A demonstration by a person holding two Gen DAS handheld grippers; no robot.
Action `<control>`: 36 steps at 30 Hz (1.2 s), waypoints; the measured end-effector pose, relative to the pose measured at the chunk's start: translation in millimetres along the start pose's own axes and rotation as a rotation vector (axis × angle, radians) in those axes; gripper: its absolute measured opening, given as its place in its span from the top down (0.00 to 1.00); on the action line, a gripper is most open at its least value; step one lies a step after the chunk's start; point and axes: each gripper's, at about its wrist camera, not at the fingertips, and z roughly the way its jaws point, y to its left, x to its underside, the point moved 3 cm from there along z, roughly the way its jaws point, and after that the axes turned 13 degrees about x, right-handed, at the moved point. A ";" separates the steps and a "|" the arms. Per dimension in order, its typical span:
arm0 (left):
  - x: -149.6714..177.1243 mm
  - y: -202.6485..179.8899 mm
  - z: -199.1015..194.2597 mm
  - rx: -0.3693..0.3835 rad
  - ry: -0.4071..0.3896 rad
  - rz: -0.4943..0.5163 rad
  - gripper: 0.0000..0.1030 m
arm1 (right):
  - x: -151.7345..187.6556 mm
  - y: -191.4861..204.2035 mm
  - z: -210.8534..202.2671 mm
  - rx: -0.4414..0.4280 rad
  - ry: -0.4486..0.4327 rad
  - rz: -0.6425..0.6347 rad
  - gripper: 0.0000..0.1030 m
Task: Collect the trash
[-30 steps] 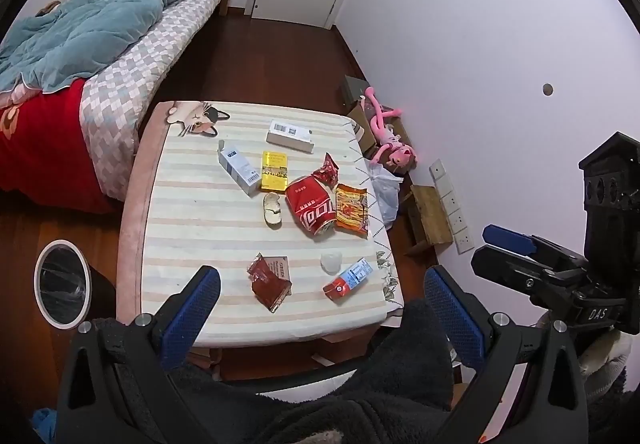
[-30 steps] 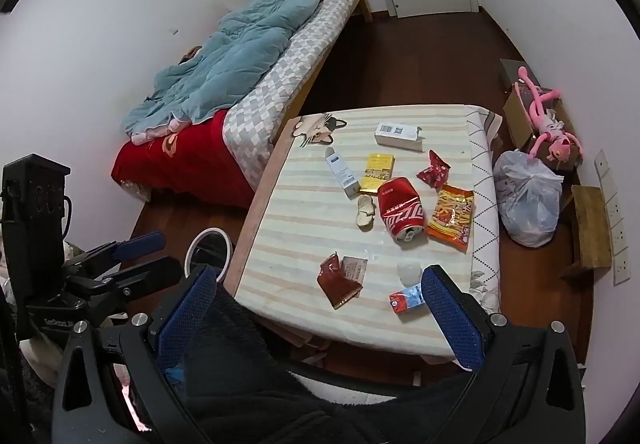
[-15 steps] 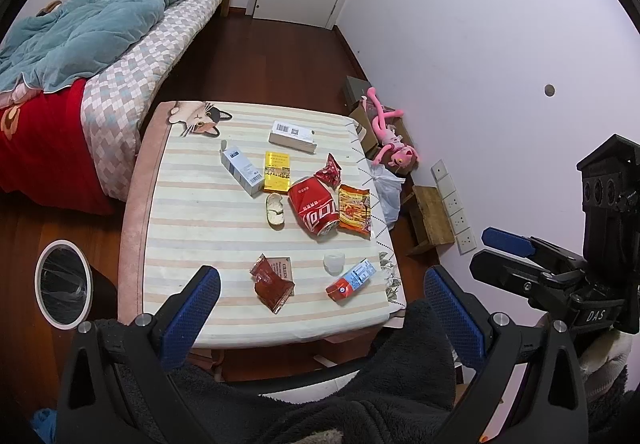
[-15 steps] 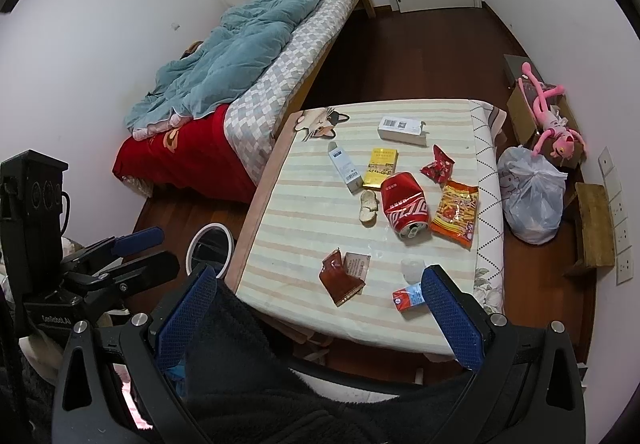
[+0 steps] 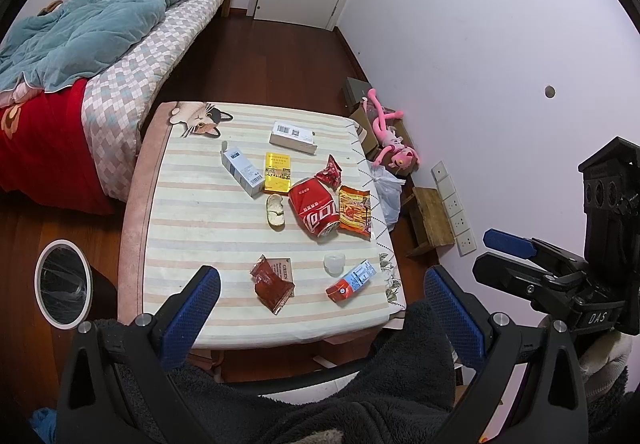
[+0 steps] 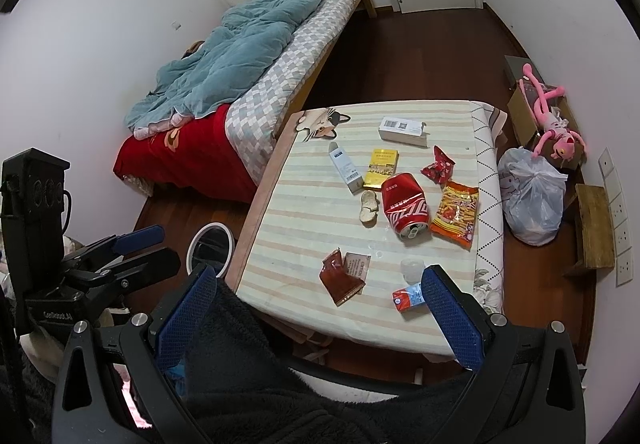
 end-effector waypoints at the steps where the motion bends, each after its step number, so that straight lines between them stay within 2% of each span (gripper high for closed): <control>1: -0.1 0.2 0.5 -0.001 0.001 0.001 0.00 | 0.1 0.0 0.0 -0.001 0.000 -0.001 0.00; 36: -0.2 2.2 -1.5 0.000 -0.002 0.000 0.00 | 0.3 1.1 1.0 -0.012 0.004 0.001 0.00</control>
